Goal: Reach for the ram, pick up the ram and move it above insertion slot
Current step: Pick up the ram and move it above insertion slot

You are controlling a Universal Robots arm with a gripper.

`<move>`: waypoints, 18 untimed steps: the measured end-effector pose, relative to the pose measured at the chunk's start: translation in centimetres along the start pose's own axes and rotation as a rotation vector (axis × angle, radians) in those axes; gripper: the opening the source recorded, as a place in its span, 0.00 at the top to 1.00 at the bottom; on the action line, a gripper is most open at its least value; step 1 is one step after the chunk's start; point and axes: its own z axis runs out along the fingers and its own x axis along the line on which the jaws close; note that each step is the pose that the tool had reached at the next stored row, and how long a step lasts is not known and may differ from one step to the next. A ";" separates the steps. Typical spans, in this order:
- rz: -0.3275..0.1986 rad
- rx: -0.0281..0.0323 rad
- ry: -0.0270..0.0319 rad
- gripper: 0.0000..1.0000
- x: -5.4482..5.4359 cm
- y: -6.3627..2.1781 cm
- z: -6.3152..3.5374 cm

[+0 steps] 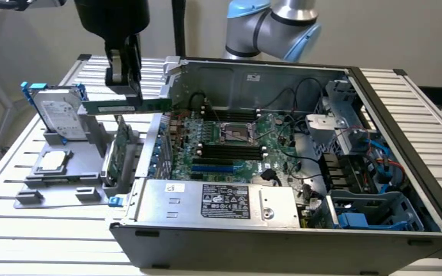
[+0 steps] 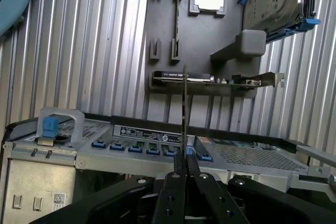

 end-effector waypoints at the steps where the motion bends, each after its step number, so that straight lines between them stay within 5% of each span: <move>1: 0.000 0.0001 -0.0009 0.88 -0.1 -0.26 -0.01; 18: 0.000 0.0011 -0.0126 0.88 -0.8 -5.20 -0.19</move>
